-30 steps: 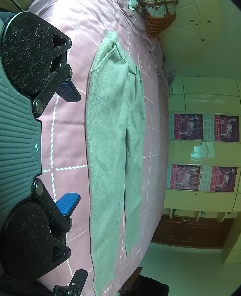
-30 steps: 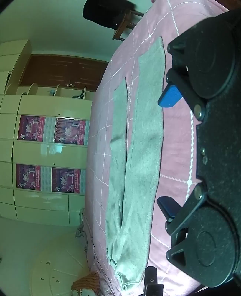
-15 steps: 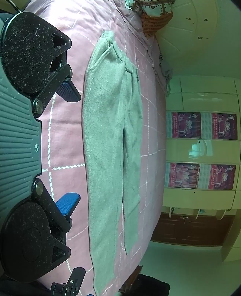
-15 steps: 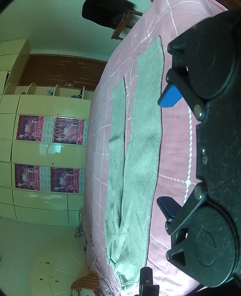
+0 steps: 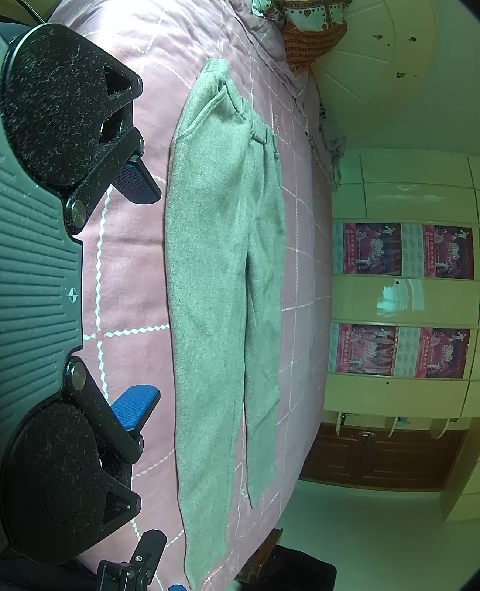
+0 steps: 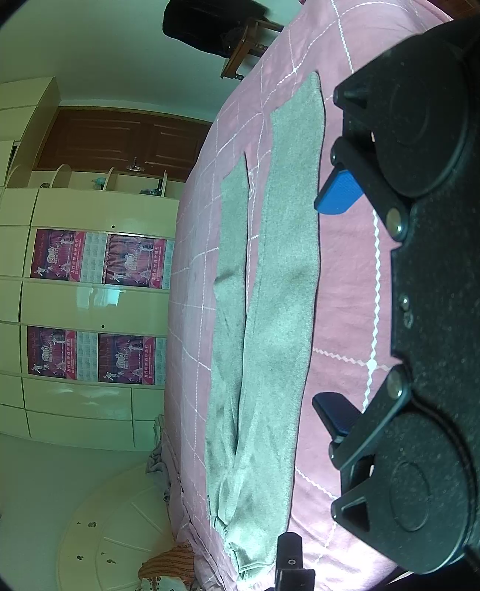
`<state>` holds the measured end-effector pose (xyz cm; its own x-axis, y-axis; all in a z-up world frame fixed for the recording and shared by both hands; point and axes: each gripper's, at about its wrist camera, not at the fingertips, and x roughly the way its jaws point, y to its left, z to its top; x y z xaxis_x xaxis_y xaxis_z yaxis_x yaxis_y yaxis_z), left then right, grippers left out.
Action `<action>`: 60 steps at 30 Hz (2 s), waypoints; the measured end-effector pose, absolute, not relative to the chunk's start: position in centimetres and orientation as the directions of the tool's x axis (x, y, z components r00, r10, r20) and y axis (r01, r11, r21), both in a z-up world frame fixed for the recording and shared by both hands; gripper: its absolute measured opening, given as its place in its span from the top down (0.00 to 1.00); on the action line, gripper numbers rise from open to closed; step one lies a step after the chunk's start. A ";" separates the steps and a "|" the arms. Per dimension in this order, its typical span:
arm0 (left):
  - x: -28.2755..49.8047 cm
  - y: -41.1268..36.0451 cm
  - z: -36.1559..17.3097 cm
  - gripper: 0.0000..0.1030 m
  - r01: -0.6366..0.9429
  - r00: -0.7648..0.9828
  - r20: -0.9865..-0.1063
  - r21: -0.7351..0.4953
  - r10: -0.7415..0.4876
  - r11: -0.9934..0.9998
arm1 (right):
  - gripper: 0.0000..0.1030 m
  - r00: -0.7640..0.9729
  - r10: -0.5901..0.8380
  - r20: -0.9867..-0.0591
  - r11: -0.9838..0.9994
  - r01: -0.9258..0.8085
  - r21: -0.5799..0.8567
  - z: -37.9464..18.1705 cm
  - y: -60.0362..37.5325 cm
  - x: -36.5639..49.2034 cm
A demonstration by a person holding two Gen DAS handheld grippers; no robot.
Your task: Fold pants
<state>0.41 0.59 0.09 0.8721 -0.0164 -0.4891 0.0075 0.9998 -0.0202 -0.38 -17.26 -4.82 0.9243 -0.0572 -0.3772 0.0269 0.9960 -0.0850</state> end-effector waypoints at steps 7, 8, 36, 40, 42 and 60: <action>0.5 0.6 0.1 0.00 0.011 0.870 -0.493 -0.023 -0.020 1.000 | 0.00 0.925 -0.059 -0.375 0.996 0.030 -0.084 -5.0 -17.3 -0.3; 0.5 0.6 0.1 0.00 0.010 0.870 -0.493 -0.025 -0.021 1.000 | 0.00 0.925 -0.059 -0.375 0.996 0.030 -0.083 -5.0 -17.3 -0.3; 0.6 0.5 0.0 0.00 0.012 0.870 -0.493 -0.026 -0.023 1.000 | 0.00 0.924 -0.061 -0.378 0.996 0.032 -0.083 -5.0 -17.4 -0.3; 0.6 0.5 0.1 0.00 0.012 0.869 -0.494 -0.027 -0.024 1.000 | 0.00 0.923 -0.060 -0.379 0.996 0.031 -0.083 -5.0 -17.4 -0.3; 0.5 0.5 0.1 0.00 0.011 0.869 -0.494 -0.027 -0.023 1.000 | 0.00 0.924 -0.061 -0.377 0.996 0.032 -0.083 -5.0 -17.4 -0.3; 0.8 1.0 -0.4 0.00 -0.002 0.862 -0.508 -0.026 -0.011 1.000 | 0.00 0.918 -0.054 -0.393 0.997 0.026 -0.076 -5.2 -17.2 0.1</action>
